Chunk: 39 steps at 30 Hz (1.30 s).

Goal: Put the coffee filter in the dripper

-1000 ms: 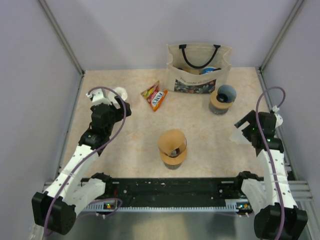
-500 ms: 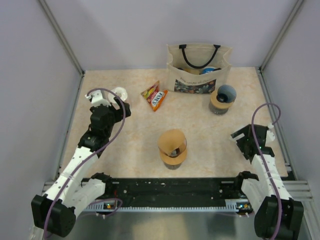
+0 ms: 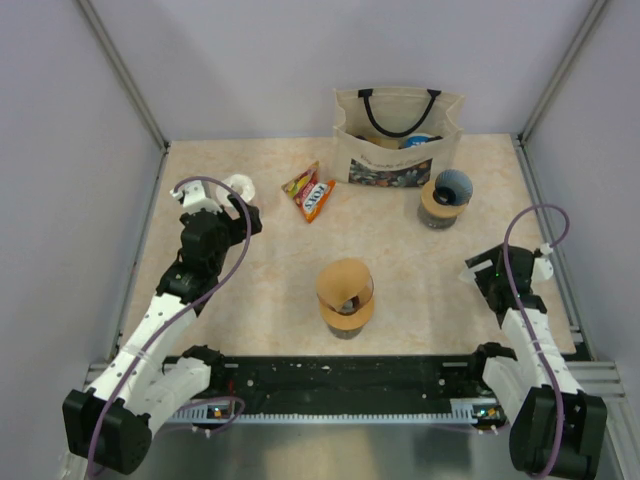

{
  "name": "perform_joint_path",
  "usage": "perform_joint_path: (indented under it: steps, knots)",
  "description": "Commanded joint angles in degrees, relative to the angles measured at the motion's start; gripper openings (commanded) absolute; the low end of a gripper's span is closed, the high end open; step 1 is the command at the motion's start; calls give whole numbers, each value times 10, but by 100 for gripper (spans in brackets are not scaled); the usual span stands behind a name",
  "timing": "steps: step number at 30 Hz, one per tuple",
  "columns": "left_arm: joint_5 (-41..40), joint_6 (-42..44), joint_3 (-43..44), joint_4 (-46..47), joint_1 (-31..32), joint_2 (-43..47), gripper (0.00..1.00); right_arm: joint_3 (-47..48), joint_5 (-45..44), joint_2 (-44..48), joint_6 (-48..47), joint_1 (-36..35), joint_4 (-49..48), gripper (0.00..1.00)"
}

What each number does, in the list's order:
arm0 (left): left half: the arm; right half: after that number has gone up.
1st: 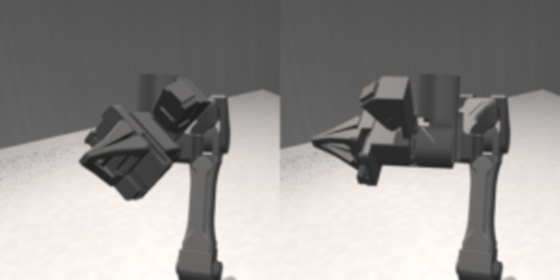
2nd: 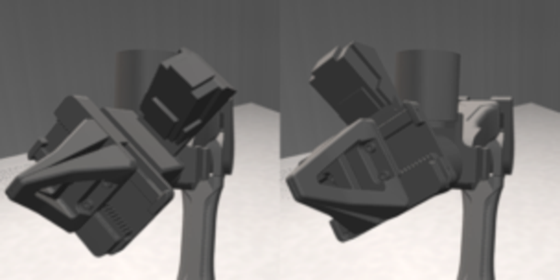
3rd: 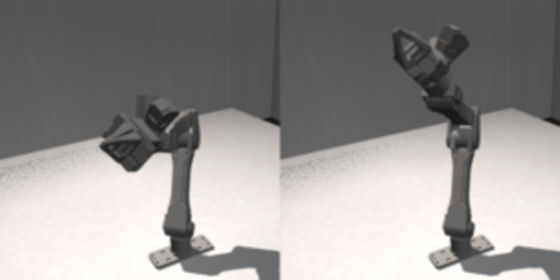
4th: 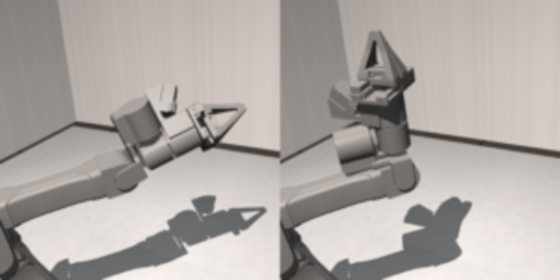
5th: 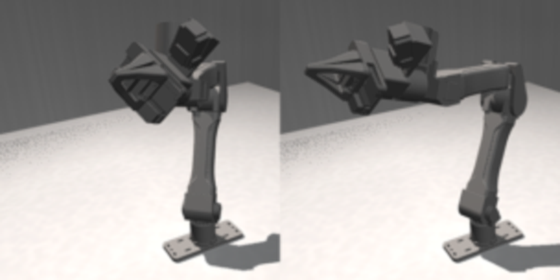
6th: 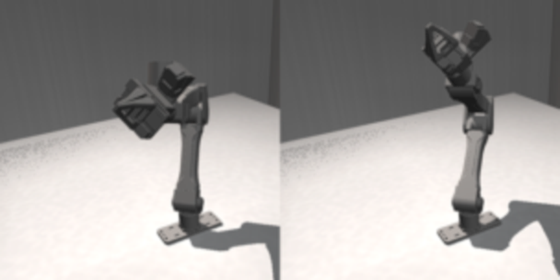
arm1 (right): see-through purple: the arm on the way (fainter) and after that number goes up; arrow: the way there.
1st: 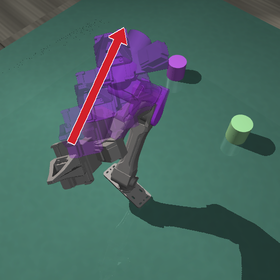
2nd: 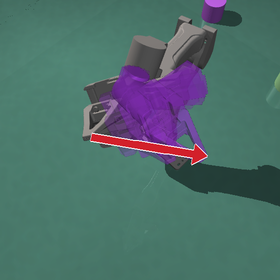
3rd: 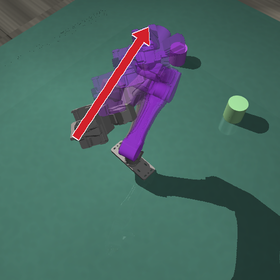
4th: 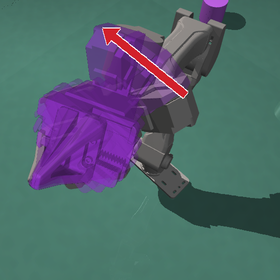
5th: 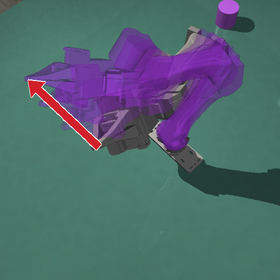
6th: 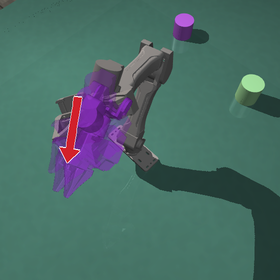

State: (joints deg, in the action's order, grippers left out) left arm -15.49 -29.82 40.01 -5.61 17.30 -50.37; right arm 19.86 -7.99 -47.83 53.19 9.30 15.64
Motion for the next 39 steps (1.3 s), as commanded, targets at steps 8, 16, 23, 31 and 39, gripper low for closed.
perform_joint_path:
  steps: [8,16,23,31,39]
  knots:
    - [-3,9,-4,26,0,15,99,-46,-41,38,24,5,-91,81]
    - [-1,8,-5,29,0,17,99,-53,-55,57,24,5,-88,81]
    - [-1,8,-5,25,0,19,99,-51,-57,36,28,5,-101,81]
    - [-3,10,-1,21,0,17,99,-56,-59,6,29,5,-119,81]
    - [-1,11,-3,24,0,15,99,-76,-65,-3,50,5,-154,81]
